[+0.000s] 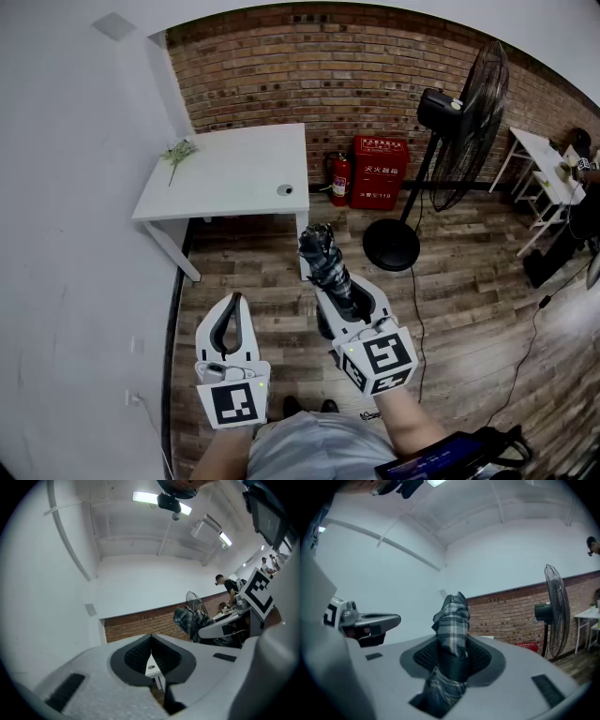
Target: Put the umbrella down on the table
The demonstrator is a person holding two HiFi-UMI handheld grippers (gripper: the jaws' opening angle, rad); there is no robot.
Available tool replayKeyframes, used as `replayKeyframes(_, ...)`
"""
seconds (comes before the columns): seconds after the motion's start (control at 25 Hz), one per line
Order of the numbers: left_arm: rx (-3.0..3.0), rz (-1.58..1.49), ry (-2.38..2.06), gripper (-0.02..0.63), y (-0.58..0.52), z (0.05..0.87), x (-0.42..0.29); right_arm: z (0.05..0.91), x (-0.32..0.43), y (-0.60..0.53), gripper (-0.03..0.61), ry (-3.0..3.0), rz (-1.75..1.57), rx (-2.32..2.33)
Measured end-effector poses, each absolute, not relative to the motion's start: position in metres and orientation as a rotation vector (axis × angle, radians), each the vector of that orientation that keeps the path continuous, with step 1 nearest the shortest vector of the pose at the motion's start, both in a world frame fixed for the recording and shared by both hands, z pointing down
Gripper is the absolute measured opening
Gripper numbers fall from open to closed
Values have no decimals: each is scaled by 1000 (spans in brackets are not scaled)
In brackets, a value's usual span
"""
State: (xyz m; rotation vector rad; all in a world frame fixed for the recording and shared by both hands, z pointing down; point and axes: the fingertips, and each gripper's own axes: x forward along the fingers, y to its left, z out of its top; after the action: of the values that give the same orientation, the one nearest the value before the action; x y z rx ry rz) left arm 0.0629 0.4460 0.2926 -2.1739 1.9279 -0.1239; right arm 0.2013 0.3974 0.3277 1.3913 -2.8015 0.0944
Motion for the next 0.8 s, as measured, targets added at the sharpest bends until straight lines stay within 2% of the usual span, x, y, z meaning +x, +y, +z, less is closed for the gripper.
replayKeyframes(0.8,-2141,-177,1975,8,437,315,86,347,241,384,153,-2801,120,1394)
